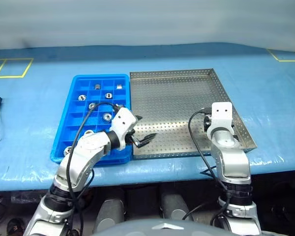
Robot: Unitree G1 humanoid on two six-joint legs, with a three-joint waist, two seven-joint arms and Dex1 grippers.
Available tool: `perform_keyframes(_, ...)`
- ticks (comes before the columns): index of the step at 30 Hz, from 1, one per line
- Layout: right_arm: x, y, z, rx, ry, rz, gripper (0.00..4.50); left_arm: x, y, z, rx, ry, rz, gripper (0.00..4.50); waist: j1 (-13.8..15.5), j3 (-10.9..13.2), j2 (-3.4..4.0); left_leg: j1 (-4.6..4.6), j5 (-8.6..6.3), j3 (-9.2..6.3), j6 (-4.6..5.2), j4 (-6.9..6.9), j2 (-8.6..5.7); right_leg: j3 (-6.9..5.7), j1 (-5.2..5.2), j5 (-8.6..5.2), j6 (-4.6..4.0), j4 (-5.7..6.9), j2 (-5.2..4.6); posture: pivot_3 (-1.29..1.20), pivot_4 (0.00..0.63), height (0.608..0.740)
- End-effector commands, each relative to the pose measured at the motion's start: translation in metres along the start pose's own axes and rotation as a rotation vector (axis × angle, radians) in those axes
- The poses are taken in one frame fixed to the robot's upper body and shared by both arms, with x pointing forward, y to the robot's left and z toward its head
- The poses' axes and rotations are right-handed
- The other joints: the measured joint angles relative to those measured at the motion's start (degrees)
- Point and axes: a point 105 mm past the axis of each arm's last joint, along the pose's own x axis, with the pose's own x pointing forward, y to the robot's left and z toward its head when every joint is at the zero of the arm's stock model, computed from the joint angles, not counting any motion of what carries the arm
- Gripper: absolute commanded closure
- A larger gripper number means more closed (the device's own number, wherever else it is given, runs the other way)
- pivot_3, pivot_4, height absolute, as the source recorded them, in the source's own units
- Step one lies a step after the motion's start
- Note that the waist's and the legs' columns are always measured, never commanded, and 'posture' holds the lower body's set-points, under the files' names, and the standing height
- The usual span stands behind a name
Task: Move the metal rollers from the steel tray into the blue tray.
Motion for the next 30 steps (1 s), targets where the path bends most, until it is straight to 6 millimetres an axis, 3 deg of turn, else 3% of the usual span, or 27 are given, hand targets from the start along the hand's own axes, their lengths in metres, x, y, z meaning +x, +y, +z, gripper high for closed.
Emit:
perform_keyframes(1,-0.008,-0.01,0.01,0.023,-0.036,-0.026,1.54,0.007,-0.004,0.009,0.023,-0.041,-0.048,0.09,-0.2,0.0,0.02,0.0,0.0,0.01,0.0,0.01,0.01,0.01,0.0,0.0,0.0,0.01,0.0,-0.21,0.15,0.74)
perform_keyframes(11,-0.016,-0.018,-0.005,0.053,0.022,-0.059,1.54,0.015,-0.01,0.005,0.009,-0.04,-0.072,0.09,-0.5,0.0,0.04,-0.03,-0.03,0.01,0.05,0.01,0.01,0.02,-0.02,0.0,0.02,-0.01,-0.01,-0.23,0.15,0.74)
perform_keyframes(22,-0.012,-0.023,-0.021,0.151,0.094,-0.089,1.54,0.017,-0.012,0.0,-0.01,-0.026,-0.054,0.09,-0.6,0.0,0.06,-0.03,-0.04,0.01,0.05,0.02,0.01,0.02,-0.03,0.01,0.04,-0.02,-0.02,-0.23,0.15,0.74)
perform_keyframes(27,-0.012,-0.016,-0.022,0.15,0.103,-0.06,2.73,0.016,-0.008,0.0,-0.011,-0.029,-0.037,0.09,-0.8,0.0,0.07,-0.02,-0.04,0.01,0.05,0.02,0.01,0.02,-0.02,0.01,0.04,-0.02,-0.03,-0.23,0.15,0.74)
perform_keyframes(29,-0.012,-0.014,-0.021,0.152,0.101,-0.051,2.73,0.016,-0.008,0.0,-0.011,-0.029,-0.033,0.09,-0.9,0.0,0.08,-0.02,-0.04,0.01,0.05,0.02,0.01,0.02,-0.01,0.0,0.04,-0.02,-0.03,-0.23,0.15,0.74)
perform_keyframes(30,-0.012,-0.012,-0.021,0.154,0.1,-0.047,3.26,0.016,-0.007,0.0,-0.011,-0.028,-0.029,0.09,-0.9,0.0,0.07,-0.02,-0.04,0.01,0.05,0.02,0.01,0.02,-0.01,0.0,0.04,-0.02,-0.03,-0.23,0.15,0.74)
